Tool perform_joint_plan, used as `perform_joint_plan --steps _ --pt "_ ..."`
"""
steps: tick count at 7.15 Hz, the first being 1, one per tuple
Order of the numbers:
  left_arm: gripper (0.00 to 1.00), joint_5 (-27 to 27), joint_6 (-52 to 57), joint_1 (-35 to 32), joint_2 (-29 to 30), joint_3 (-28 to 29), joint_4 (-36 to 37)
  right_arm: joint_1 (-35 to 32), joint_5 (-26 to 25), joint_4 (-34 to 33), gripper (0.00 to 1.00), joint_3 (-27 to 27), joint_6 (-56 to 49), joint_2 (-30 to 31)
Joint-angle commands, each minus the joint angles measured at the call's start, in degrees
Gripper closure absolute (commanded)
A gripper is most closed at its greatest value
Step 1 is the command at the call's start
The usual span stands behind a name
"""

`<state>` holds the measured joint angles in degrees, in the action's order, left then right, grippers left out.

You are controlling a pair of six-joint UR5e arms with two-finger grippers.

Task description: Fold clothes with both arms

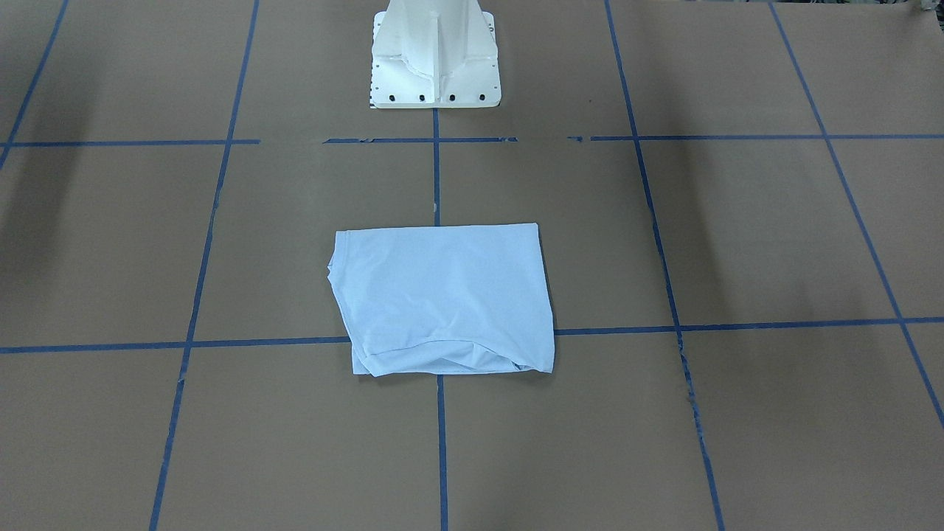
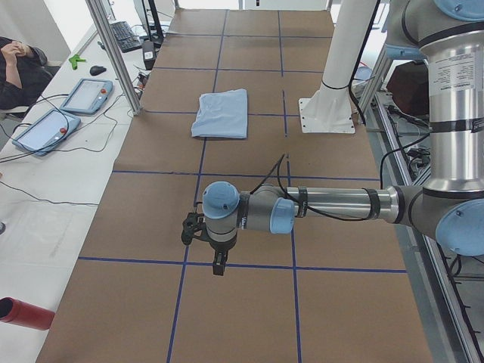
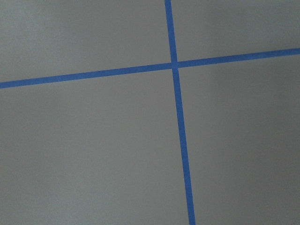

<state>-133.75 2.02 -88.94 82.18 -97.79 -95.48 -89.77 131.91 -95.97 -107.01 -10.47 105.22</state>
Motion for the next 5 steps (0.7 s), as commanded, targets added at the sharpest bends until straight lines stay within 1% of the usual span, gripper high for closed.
perform_joint_plan --steps 1,5 --pt "0.00 0.3 0.0 0.0 -0.1 -1.2 -0.1 0.0 0.1 0.2 0.00 0.0 -0.5 -0.1" --pt "0.00 0.5 0.0 0.1 0.1 -2.5 -0.5 0.0 0.2 0.3 0.00 -0.1 -0.9 -0.1"
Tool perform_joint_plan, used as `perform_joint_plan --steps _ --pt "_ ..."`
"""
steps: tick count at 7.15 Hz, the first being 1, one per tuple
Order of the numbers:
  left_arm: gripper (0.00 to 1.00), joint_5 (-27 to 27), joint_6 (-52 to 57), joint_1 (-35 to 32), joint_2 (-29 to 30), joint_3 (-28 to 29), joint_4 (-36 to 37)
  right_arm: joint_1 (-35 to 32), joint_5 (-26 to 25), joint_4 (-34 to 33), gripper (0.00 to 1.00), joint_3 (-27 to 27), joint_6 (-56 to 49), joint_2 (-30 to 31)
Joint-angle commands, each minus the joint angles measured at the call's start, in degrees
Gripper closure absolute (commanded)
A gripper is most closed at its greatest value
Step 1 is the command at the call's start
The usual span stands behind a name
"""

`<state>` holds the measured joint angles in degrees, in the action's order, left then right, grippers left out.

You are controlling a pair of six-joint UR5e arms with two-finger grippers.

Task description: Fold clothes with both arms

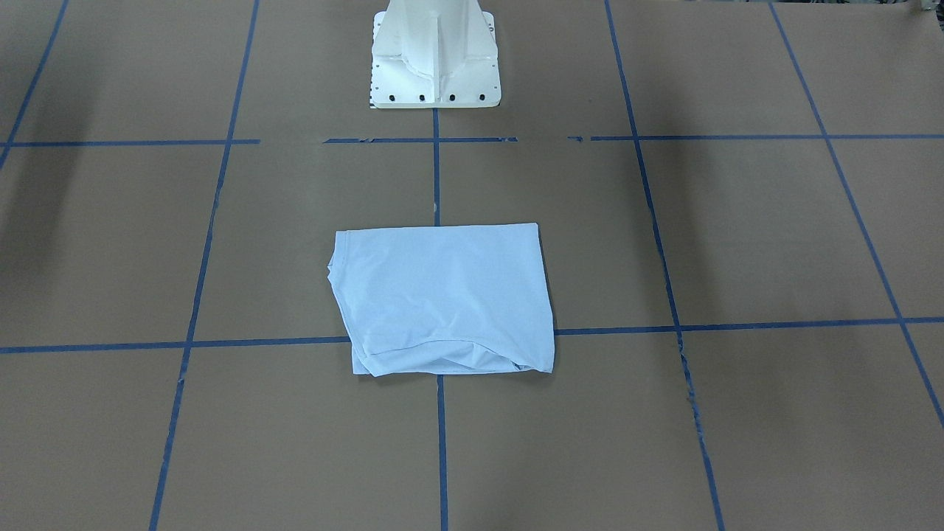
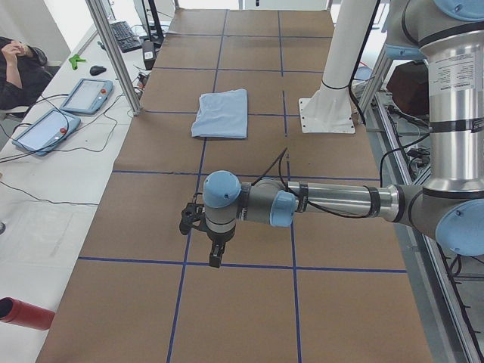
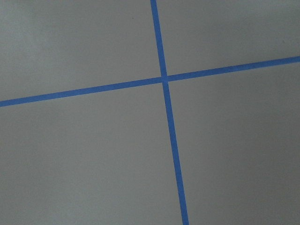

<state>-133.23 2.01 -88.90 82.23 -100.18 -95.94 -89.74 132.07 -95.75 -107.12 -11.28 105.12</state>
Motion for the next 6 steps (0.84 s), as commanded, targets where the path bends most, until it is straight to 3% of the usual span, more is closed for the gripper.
perform_joint_plan --steps 1,6 --pt "0.00 -0.1 0.0 0.0 -0.1 -0.1 0.0 0.0 0.1 0.0 0.00 0.0 -0.1 0.0" --pt "0.00 -0.1 0.0 0.0 0.0 -0.5 0.0 0.0 0.6 -0.1 0.00 0.0 -0.1 0.2"
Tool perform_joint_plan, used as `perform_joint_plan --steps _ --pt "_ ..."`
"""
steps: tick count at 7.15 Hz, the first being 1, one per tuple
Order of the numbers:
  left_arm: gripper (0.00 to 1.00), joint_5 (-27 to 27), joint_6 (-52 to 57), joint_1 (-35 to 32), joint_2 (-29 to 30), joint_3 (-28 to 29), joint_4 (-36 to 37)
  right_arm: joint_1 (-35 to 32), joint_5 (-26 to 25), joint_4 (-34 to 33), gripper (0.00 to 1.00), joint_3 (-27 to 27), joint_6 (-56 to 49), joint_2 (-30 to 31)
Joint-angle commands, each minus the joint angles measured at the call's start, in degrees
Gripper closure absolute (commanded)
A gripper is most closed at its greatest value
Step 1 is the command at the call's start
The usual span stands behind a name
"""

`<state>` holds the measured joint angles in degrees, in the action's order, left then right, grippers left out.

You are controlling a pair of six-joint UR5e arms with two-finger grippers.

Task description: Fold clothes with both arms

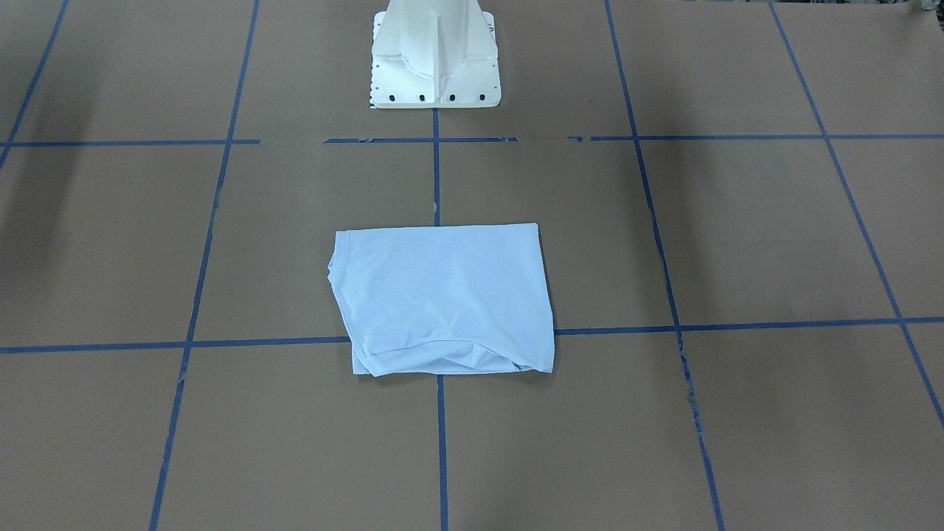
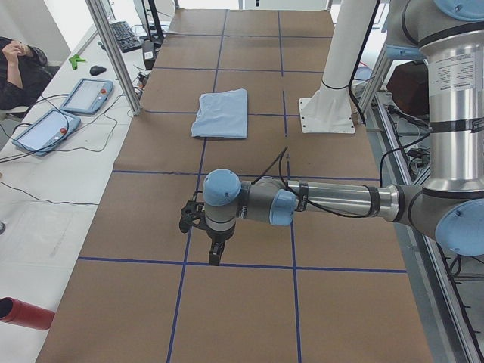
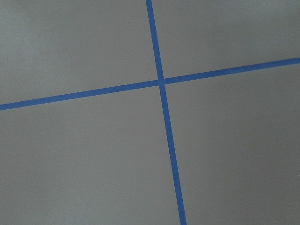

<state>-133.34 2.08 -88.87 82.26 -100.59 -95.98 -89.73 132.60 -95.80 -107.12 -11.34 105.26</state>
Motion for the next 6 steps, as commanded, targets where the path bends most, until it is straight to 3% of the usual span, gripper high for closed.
perform_joint_plan --steps 1,6 --pt "0.00 0.0 -0.1 0.0 0.0 -0.1 0.0 0.0 0.0 -0.1 0.00 0.1 0.0 0.1" --pt "0.00 0.0 -0.1 0.0 -0.4 -0.1 0.0 0.1 0.1 -0.1 0.00 0.1 0.1 0.2"
